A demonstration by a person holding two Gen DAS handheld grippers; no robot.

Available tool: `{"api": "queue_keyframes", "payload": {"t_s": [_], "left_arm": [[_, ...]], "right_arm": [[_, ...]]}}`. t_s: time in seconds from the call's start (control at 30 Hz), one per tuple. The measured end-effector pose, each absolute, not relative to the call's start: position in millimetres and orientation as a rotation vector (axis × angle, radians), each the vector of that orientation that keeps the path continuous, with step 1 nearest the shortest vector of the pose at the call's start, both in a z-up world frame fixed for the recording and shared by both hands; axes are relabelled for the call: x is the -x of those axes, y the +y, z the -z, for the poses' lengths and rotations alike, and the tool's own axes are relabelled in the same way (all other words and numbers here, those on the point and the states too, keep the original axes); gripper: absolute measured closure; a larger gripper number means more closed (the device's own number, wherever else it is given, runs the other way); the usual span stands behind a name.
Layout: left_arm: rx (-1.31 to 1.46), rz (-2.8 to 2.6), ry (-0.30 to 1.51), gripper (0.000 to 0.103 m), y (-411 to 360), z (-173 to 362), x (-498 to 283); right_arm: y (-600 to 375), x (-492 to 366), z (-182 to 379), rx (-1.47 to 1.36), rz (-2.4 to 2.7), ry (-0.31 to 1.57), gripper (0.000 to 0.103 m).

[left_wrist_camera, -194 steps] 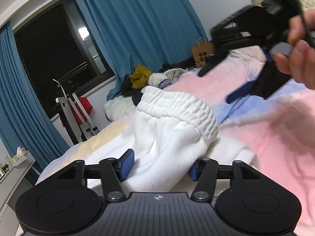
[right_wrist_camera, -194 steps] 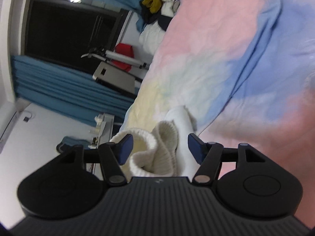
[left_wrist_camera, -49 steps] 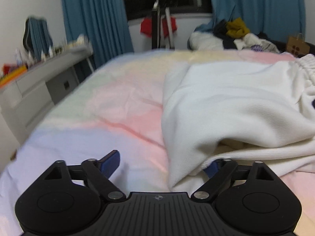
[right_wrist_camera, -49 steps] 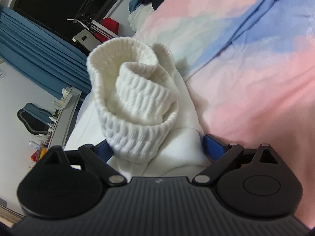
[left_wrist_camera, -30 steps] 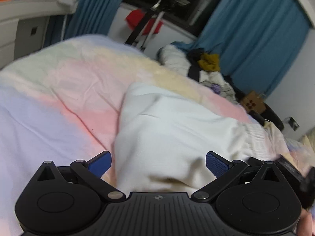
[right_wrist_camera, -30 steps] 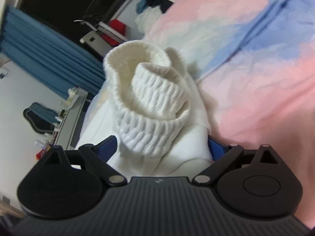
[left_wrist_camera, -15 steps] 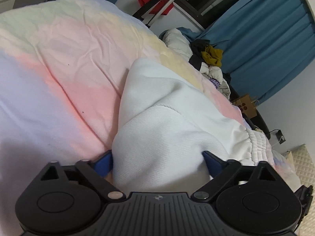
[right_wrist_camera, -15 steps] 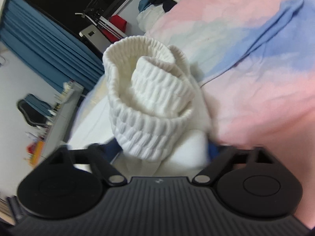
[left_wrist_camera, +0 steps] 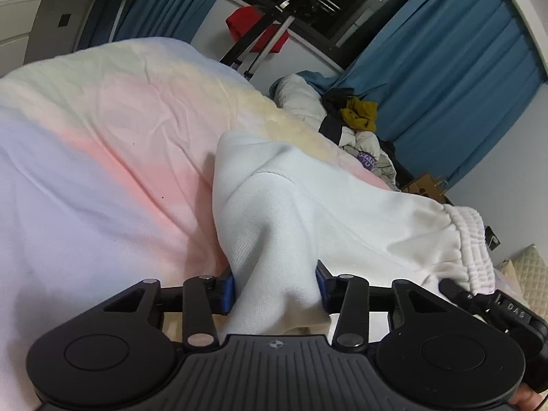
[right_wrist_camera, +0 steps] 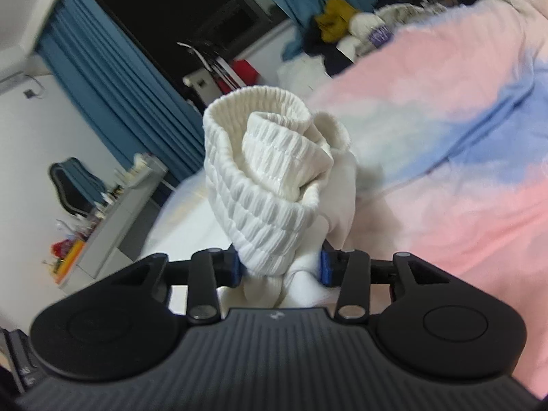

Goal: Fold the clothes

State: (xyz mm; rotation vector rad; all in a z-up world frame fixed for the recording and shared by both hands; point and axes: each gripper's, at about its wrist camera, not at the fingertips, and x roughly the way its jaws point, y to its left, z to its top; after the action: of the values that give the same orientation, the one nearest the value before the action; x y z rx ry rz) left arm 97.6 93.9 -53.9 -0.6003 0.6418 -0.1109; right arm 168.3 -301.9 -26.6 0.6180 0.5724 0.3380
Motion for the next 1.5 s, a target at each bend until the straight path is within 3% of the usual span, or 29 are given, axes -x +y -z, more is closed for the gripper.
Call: {"api": "queue_keyframes", "payload": {"t_s": [0.37,0.9,1.23,1.5], "left_arm": [[0.592,0.077,0.548,0.062,50,-12,-87],[0.536,0.187,0.456,0.063,-107,-73,-197],[0.488,0.431,0.437,0.063,-264,-59,-296],[0.342,0.651,0.496,0.062,-402,11,-358]], "right_arm": [[-335,-163,-14,-0.686,-0.423,0.429,0.063],[-463,-207,-44,-0.812,-0.371,0.154,0.066],[-584,-219,-22,-0.9,-0.196,-0.031,0.066],[-672,-198,68,-1.078,0.005,-0.179,0.066]]}}
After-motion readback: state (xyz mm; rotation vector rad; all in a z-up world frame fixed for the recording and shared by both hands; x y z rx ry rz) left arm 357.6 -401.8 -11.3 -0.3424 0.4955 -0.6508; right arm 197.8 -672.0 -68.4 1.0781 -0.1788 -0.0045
